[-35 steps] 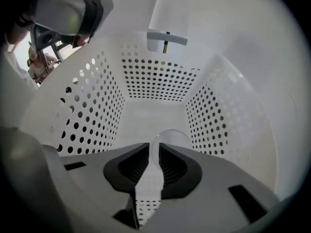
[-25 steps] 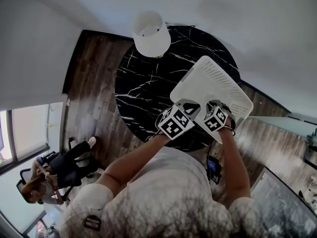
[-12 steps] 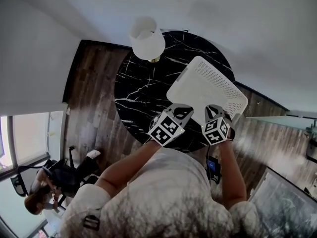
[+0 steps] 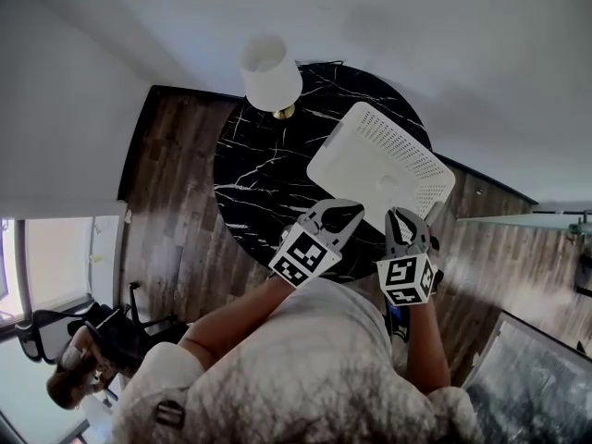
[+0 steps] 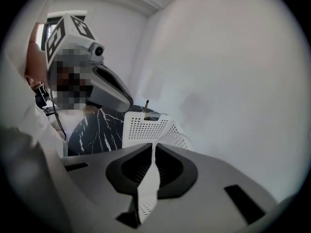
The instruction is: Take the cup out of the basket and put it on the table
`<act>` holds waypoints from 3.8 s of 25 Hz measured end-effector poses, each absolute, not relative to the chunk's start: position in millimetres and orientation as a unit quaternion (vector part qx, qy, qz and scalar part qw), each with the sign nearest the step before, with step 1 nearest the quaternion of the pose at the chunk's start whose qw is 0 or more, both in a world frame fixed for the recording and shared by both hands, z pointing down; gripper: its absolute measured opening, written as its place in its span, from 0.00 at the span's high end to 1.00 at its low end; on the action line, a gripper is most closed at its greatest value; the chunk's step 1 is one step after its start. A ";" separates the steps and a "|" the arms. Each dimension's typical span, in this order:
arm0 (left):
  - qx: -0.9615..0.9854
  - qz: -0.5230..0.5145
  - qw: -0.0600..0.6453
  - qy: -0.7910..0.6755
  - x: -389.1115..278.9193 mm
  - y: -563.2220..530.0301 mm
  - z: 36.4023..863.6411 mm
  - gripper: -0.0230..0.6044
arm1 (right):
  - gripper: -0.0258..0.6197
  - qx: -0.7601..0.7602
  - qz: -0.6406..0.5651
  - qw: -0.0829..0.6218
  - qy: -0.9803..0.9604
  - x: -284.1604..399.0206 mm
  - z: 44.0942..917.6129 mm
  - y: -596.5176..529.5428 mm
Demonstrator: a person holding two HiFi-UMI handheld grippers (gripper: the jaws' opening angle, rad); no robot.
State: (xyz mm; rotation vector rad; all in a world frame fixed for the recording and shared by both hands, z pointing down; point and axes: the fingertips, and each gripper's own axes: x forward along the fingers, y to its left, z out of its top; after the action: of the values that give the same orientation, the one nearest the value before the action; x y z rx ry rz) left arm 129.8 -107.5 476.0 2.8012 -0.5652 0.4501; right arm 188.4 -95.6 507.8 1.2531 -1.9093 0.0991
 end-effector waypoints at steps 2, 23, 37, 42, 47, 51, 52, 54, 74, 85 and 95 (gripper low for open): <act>0.963 0.146 0.118 -0.193 132.2 -101.5 467.9 0.95 | 0.92 0.505 0.035 0.405 -0.761 187.5 491.0 -86.5; 0.939 0.123 0.116 -0.298 56.2 -93.0 450.3 0.95 | 0.92 0.431 -0.030 0.384 -0.816 99.5 454.3 -79.4; 0.883 0.112 0.144 -0.433 -64.4 -82.4 456.6 0.95 | 0.92 0.304 -0.082 0.376 -0.872 -18.6 454.6 -78.6; 0.876 0.114 0.153 -0.444 -80.9 -77.5 463.5 0.95 | 0.92 0.284 -0.086 0.383 -0.875 -36.5 459.6 -77.5; 0.875 0.117 0.167 -0.439 -84.9 -75.7 475.7 0.95 | 0.92 0.266 -0.088 0.405 -0.870 -45.7 477.3 -81.2; 0.874 0.124 0.179 -0.435 -91.5 -78.2 491.6 0.95 | 0.92 0.245 -0.090 0.430 -0.864 -54.5 499.3 -82.1; 0.874 0.126 0.182 -0.433 -92.9 -78.8 495.7 0.95 | 0.92 0.239 -0.092 0.438 -0.862 -56.5 505.2 -81.7; 0.873 0.131 0.189 -0.429 -94.8 -79.5 505.5 0.95 | 0.92 0.227 -0.094 0.451 -0.858 -60.3 517.5 -80.7; 0.859 0.212 0.284 -0.368 -98.7 -88.7 644.4 0.95 | 0.92 0.101 -0.073 0.575 -0.808 -78.9 683.4 -90.6; 0.849 0.232 0.316 -0.354 -100.3 -100.6 685.9 0.95 | 0.92 0.072 -0.059 0.603 -0.792 -81.9 722.0 -99.8; 0.846 0.236 0.328 -0.349 -102.0 -105.6 692.9 0.95 | 0.92 0.056 -0.066 0.612 -0.786 -83.8 729.4 -101.1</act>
State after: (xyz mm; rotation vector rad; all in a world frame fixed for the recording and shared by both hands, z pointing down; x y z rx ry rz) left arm -102.0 -105.6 692.9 2.2143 -0.9140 0.6185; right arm -83.8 -101.1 729.4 0.1292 -1.8145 -0.1528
